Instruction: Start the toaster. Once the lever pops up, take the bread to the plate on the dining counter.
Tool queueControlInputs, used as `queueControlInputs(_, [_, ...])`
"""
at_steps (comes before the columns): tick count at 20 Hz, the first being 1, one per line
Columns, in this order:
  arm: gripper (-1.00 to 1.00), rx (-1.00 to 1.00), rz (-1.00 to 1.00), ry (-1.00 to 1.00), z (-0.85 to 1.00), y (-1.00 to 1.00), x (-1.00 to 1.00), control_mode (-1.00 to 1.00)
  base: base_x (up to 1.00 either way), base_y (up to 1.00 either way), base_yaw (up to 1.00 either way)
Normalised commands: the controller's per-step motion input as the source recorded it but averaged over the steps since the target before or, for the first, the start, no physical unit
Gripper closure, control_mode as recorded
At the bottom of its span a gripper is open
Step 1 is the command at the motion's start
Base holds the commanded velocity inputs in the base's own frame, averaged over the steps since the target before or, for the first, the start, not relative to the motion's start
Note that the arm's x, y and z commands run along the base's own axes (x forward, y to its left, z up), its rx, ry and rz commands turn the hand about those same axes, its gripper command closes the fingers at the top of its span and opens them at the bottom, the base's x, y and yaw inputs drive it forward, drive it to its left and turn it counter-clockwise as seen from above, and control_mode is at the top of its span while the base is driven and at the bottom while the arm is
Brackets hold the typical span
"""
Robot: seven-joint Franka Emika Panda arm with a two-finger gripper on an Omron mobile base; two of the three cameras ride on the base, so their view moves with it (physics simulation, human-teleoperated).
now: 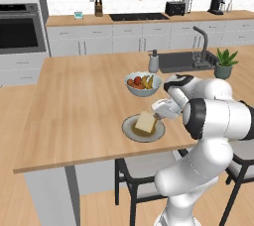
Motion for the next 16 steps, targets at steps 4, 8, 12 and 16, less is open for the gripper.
queueControlInputs(4, [1.00, 0.00, 0.00, 0.00, -0.10, 0.00, 0.00, -1.00, 0.00, 0.00, 0.00])
queueControlInputs(8, [-1.00, 0.00, 0.00, 0.00, 0.00, 0.00, 0.00, -1.00, 0.00, 0.00, 0.00])
queueControlInputs(12, [-1.00, 0.00, 0.00, -0.07, 0.00, 0.00, 0.00, -1.00, 0.00, 0.00, 0.00])
queueControlInputs(16, [-1.00, 0.00, 0.00, -0.18, 0.00, 0.00, 0.00, -1.00, 0.00, 0.00, 0.00])
